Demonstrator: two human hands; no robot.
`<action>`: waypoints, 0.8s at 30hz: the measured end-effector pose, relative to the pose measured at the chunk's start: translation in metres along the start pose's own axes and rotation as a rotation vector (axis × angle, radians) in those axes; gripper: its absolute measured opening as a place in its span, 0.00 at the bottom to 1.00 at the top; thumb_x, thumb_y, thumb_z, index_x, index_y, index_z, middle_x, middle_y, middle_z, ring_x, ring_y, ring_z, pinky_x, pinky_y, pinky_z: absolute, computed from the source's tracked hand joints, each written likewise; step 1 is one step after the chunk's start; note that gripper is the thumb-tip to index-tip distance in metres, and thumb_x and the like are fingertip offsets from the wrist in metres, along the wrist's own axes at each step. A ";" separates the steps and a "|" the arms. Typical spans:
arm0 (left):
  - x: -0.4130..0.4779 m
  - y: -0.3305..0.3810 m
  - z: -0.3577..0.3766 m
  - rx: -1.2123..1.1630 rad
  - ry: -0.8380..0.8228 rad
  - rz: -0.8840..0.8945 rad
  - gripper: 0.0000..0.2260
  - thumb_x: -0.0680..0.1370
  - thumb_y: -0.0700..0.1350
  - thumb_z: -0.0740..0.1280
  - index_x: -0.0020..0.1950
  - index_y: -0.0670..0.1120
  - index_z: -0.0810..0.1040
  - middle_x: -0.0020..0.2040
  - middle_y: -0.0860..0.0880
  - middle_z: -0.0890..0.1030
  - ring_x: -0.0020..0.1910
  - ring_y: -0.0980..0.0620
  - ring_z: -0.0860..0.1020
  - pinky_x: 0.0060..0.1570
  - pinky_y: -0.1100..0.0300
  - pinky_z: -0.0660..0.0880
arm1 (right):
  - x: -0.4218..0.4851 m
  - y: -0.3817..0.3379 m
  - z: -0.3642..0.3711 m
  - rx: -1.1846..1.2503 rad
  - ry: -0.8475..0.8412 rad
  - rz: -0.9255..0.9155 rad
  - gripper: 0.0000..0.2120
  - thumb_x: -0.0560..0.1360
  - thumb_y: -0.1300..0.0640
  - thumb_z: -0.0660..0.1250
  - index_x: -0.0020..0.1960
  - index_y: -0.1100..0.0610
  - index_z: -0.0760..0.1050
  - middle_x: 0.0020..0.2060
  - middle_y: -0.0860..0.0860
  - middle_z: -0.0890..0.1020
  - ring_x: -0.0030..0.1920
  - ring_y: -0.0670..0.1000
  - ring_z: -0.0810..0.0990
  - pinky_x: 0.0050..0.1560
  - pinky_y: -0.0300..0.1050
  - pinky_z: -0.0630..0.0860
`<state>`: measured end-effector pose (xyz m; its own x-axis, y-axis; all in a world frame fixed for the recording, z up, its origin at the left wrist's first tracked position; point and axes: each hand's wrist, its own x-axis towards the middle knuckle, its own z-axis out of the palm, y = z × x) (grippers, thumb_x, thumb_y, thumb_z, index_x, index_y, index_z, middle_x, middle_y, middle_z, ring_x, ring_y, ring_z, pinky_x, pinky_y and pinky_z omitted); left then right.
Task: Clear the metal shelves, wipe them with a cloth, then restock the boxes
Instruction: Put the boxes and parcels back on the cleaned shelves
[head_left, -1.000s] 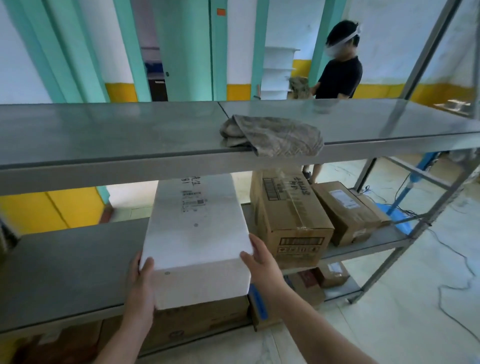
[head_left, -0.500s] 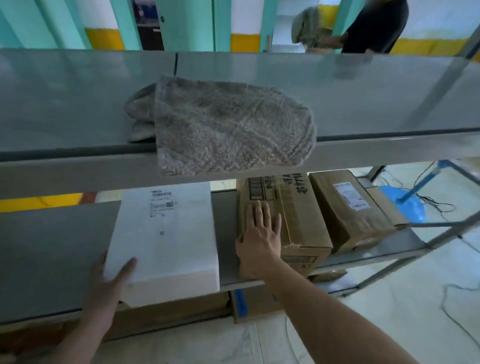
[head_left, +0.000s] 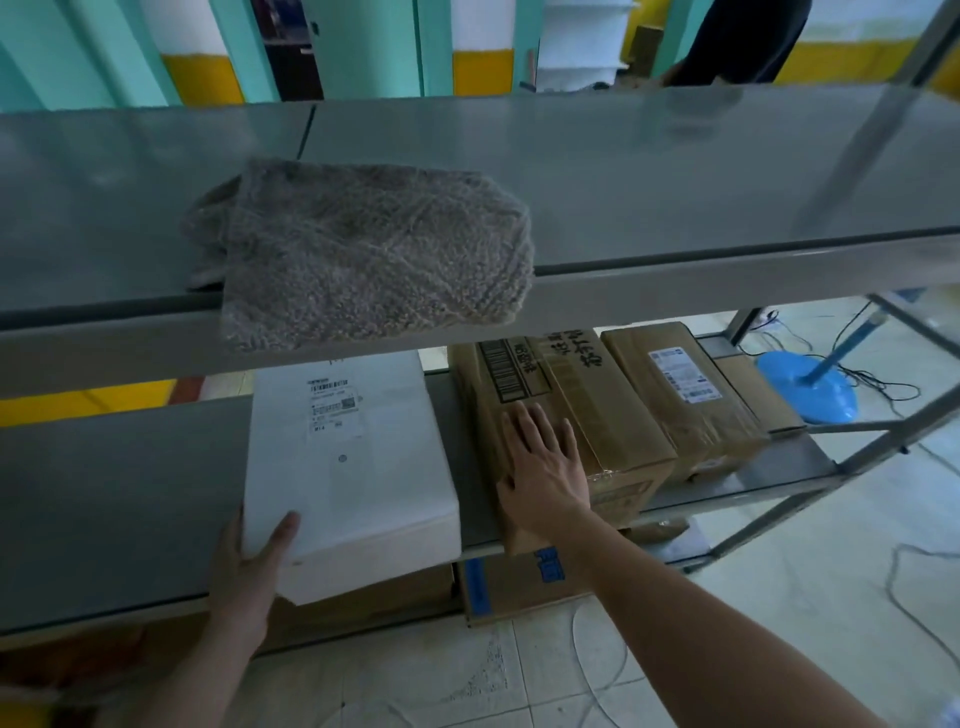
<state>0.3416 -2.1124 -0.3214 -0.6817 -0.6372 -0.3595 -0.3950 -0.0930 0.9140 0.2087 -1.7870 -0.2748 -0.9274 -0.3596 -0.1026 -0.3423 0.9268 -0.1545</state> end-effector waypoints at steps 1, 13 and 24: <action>-0.004 -0.001 0.001 -0.002 -0.006 0.007 0.33 0.69 0.62 0.76 0.71 0.60 0.68 0.64 0.50 0.76 0.61 0.42 0.76 0.58 0.35 0.76 | 0.000 -0.001 0.000 0.002 0.000 -0.001 0.42 0.80 0.43 0.58 0.82 0.51 0.36 0.81 0.50 0.36 0.80 0.54 0.31 0.79 0.63 0.37; -0.007 0.002 -0.004 0.050 -0.061 0.017 0.33 0.73 0.58 0.74 0.76 0.59 0.65 0.63 0.49 0.76 0.58 0.43 0.77 0.50 0.42 0.81 | 0.003 -0.019 0.000 0.056 0.036 0.088 0.40 0.81 0.47 0.58 0.82 0.52 0.36 0.82 0.51 0.37 0.80 0.55 0.32 0.79 0.63 0.36; 0.008 -0.002 -0.001 0.067 -0.052 0.075 0.31 0.75 0.58 0.73 0.75 0.53 0.67 0.64 0.48 0.76 0.56 0.46 0.76 0.39 0.57 0.73 | 0.001 -0.032 0.009 0.053 0.085 0.195 0.37 0.83 0.46 0.55 0.82 0.50 0.36 0.81 0.51 0.36 0.80 0.55 0.32 0.79 0.63 0.37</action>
<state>0.3375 -2.1185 -0.3255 -0.7409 -0.6001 -0.3018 -0.3809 0.0054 0.9246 0.2197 -1.8186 -0.2785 -0.9855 -0.1613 -0.0530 -0.1485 0.9702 -0.1917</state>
